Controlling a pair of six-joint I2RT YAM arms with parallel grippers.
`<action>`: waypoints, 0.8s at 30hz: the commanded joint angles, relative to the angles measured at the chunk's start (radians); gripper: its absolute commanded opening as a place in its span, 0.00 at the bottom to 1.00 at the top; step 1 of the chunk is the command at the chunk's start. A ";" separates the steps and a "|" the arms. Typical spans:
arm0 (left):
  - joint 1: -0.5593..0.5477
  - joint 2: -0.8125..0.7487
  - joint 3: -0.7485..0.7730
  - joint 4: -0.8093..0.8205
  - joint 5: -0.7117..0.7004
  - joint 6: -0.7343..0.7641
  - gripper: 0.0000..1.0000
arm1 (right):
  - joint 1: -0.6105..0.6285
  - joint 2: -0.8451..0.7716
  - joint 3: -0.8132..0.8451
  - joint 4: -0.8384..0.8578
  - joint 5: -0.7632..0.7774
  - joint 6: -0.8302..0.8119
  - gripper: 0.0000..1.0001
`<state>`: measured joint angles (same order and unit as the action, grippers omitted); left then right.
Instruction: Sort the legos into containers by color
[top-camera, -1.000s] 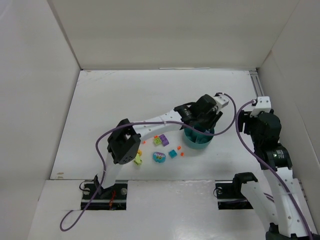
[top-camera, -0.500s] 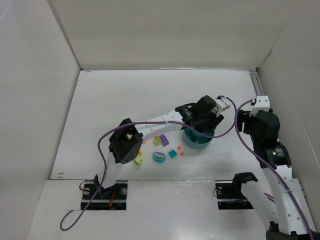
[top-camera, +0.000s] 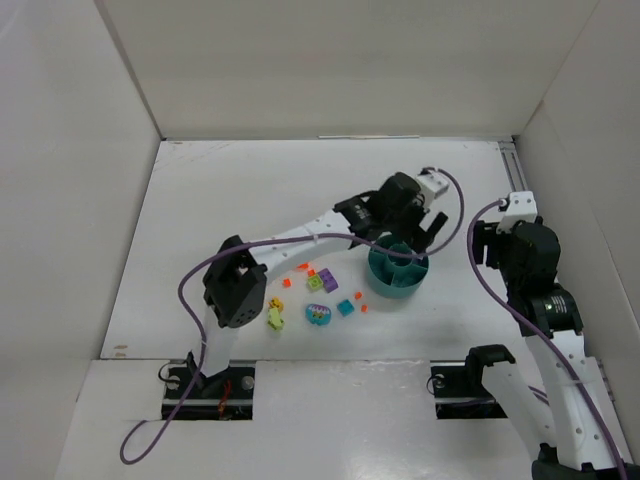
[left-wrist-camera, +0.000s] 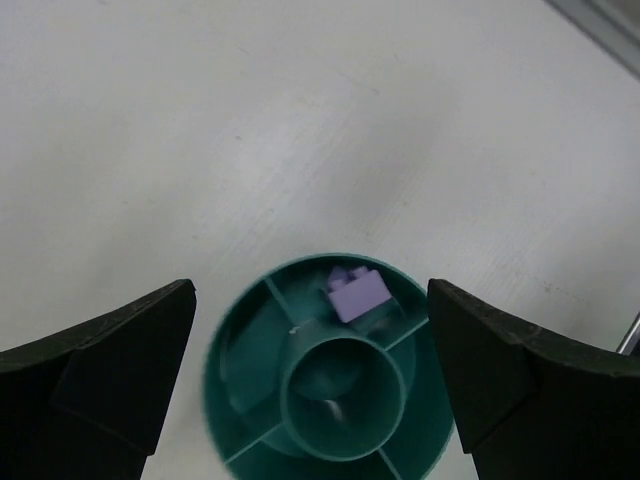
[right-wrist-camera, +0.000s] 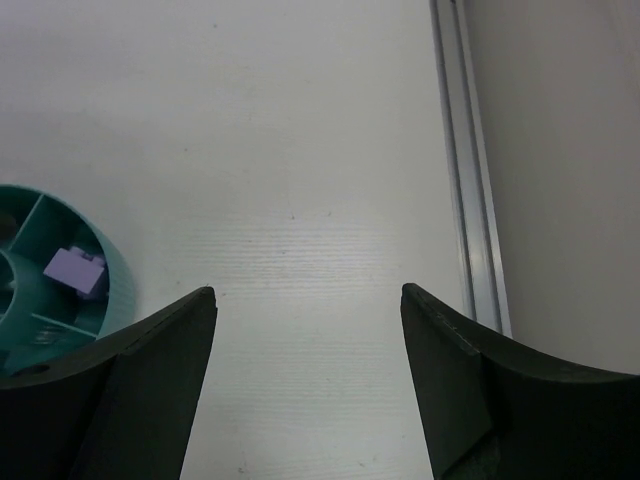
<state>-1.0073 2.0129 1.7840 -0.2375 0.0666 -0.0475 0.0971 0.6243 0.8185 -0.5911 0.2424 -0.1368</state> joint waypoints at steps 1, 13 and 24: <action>0.160 -0.187 -0.024 0.056 0.030 -0.136 1.00 | -0.007 0.005 0.045 0.045 -0.109 -0.078 0.79; 0.429 -0.724 -0.751 0.095 -0.211 -0.549 1.00 | 0.730 0.314 0.175 0.085 -0.011 -0.233 0.74; 0.460 -0.934 -1.008 0.040 -0.260 -0.631 1.00 | 0.921 0.836 0.376 0.085 -0.020 -0.164 0.76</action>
<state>-0.5571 1.1328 0.7959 -0.2077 -0.1547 -0.6418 1.0111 1.4288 1.1526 -0.5289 0.1841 -0.3359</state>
